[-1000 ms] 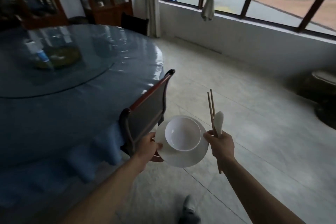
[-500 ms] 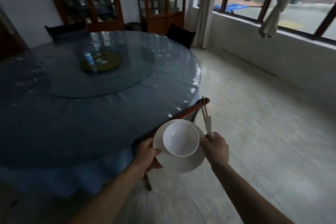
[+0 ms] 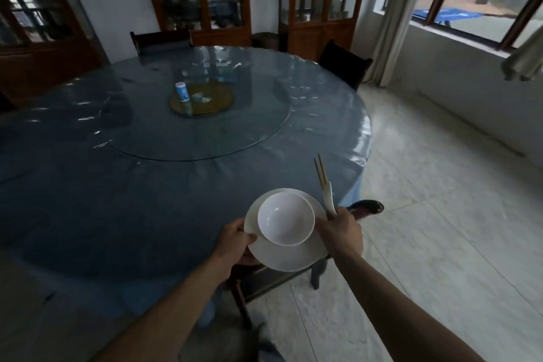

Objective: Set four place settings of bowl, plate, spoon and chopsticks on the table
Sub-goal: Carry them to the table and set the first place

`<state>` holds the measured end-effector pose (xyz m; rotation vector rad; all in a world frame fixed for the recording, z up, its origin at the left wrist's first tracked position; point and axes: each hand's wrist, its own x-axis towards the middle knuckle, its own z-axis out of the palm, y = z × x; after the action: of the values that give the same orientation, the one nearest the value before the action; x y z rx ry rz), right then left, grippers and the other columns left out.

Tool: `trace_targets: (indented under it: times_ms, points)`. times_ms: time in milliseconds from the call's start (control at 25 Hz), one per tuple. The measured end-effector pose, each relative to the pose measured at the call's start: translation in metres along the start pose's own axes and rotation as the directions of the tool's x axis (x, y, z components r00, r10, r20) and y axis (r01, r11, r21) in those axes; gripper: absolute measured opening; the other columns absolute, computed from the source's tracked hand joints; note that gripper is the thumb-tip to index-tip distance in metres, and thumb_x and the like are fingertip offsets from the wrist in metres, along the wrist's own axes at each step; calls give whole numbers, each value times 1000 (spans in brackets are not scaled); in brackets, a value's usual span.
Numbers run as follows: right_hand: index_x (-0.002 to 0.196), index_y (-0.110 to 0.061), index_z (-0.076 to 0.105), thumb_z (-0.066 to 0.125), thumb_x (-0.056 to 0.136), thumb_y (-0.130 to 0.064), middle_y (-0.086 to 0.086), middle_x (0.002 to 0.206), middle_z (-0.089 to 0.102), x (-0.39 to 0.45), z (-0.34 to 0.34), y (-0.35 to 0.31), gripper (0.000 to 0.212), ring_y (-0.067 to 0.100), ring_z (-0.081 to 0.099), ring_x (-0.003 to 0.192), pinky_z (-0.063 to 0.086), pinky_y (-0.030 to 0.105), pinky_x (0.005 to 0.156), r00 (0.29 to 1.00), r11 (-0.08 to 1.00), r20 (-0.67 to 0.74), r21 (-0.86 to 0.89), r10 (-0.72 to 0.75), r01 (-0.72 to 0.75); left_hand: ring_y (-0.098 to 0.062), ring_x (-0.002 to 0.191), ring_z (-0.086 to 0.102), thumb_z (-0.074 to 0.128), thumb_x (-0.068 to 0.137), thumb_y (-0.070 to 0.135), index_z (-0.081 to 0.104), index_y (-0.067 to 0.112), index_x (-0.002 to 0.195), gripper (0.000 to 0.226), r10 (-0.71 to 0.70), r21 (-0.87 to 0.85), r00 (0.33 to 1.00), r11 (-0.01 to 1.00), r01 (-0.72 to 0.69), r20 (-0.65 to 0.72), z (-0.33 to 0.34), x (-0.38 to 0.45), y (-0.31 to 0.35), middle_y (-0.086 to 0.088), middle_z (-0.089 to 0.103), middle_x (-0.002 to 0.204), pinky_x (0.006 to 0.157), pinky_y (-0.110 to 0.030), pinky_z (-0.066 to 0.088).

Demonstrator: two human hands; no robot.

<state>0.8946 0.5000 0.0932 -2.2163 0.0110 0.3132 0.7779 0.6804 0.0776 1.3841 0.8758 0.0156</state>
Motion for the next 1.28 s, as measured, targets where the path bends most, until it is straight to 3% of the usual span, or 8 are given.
trace_targets:
  times_ms: [160, 320, 480, 720, 920, 1160, 1280]
  points:
    - [97, -22, 59, 66, 75, -47, -3, 84, 64, 47, 30, -19, 34, 18, 62, 75, 49, 31, 62, 998, 999, 56, -36, -6, 8, -36, 101, 62, 56, 89, 0, 62, 28, 106, 33, -4, 0, 998, 1000, 4, -59, -10, 51, 10, -10, 63, 112, 71, -52, 61]
    - [94, -20, 58, 67, 76, -45, -2, 83, 64, 95, 62, -43, 32, 16, 61, 72, 44, 28, 58, 994, 994, 108, -112, 4, 8, -33, 97, 64, 54, 91, 1, 60, 23, 113, 32, -30, -18, 996, 999, 28, -83, -22, 98, 22, -9, 63, 111, 62, -43, 61]
    - [93, -17, 57, 68, 80, -37, -3, 78, 59, 126, 94, -58, 26, 9, 54, 64, 36, 24, 51, 987, 985, 160, -174, 9, 19, -31, 99, 62, 55, 89, 6, 57, 27, 113, 32, -52, -22, 990, 999, 50, -133, -35, 134, 21, -4, 61, 111, 63, -49, 62]
    - [93, -21, 55, 69, 76, -42, -1, 84, 64, 162, 147, -64, 30, 20, 63, 75, 56, 38, 69, 969, 964, 247, -260, 17, 49, -31, 102, 61, 51, 91, 6, 55, 31, 114, 34, -128, -39, 968, 992, 123, -213, -50, 170, 14, -3, 60, 114, 56, -40, 61]
    - [96, -20, 55, 71, 80, -39, -1, 89, 65, 188, 173, -55, 29, 18, 63, 76, 54, 35, 68, 945, 954, 327, -287, 15, 84, -29, 100, 62, 55, 91, 11, 57, 30, 117, 32, -180, -27, 941, 983, 180, -287, -49, 195, -2, -3, 62, 114, 57, -40, 62]
    - [95, -23, 55, 69, 78, -47, -2, 86, 65, 215, 190, -39, 33, 19, 64, 75, 58, 40, 70, 918, 939, 396, -328, 35, 106, -30, 98, 63, 62, 86, 8, 54, 26, 108, 30, -169, 21, 912, 981, 191, -374, -41, 218, -15, -2, 63, 108, 60, -52, 61]
    - [94, -21, 54, 66, 79, -48, -1, 85, 65, 228, 195, -37, 32, 19, 62, 74, 53, 34, 65, 907, 925, 419, -359, 38, 127, -29, 94, 64, 66, 83, 10, 54, 32, 104, 32, -156, 50, 906, 980, 191, -393, -40, 230, -21, -1, 63, 105, 57, -51, 61]
